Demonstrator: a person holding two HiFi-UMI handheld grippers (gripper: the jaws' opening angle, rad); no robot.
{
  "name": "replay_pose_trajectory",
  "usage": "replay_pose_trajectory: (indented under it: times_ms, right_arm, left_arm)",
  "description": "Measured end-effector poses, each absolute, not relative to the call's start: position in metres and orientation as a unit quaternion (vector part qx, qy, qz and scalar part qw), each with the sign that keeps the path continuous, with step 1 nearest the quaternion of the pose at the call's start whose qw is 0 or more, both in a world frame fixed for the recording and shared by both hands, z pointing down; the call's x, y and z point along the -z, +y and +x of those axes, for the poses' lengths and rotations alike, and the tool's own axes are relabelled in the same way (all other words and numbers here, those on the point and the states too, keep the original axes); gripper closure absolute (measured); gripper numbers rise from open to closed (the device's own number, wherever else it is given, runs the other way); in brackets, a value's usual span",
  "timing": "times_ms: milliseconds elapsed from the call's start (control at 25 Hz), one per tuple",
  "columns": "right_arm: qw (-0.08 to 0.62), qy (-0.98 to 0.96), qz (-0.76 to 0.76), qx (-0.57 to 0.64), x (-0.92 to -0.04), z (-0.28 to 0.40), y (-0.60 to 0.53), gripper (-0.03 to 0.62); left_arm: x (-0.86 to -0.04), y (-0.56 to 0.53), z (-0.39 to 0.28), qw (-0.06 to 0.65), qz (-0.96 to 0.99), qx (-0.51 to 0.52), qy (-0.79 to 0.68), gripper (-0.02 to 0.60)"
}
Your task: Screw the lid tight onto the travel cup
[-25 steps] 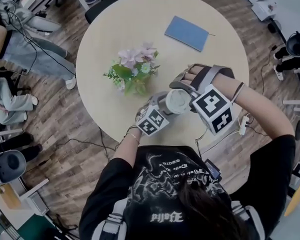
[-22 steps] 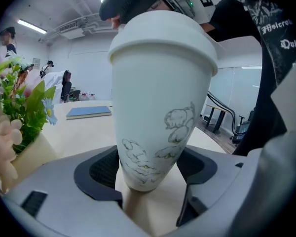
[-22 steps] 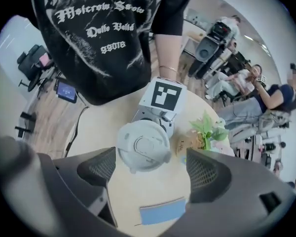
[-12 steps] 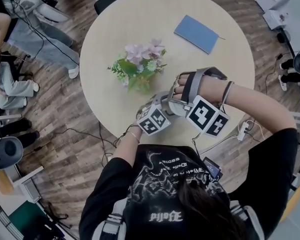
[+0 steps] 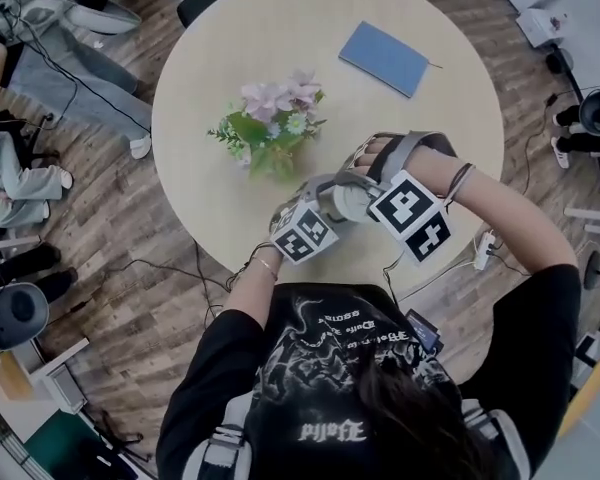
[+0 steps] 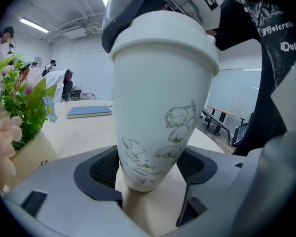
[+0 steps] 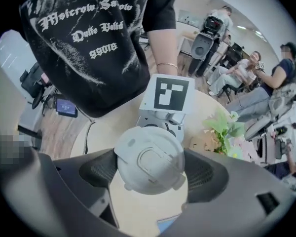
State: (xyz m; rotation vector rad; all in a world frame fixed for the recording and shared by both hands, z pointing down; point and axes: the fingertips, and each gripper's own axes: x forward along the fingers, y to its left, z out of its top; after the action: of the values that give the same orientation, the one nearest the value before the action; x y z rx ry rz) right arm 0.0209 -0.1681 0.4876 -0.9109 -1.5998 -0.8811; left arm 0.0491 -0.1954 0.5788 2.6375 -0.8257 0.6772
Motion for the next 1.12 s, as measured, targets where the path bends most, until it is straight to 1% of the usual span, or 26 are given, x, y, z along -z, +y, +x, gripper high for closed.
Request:
replay_pose_trajectory:
  times_ms: [160,560,920,1120]
  right_arm:
    - [0.531,-0.725,-0.324,0.297,-0.489,0.019,-0.172,0.174]
    - [0.544,-0.781,-0.22,0.213,-0.487,0.011,-0.175,0.174]
    - [0.523,-0.839,-0.095,0.118,-0.482,0.007,-0.18,0.175]
    - [0.497,-0.864,-0.027,0.073,-0.48,0.005,-0.183,0.174]
  left_arm:
    - [-0.581,-0.196,0.049,0.15,0.915,-0.238,-0.288,0.204]
    - [-0.581,-0.196,0.047,0.152,0.913,-0.235,-0.296,0.204]
    - [-0.58,-0.195,0.047,0.151,0.909,-0.239,-0.306,0.204]
    - [-0.58,-0.194,0.047,0.149,0.909,-0.237,-0.309,0.206]
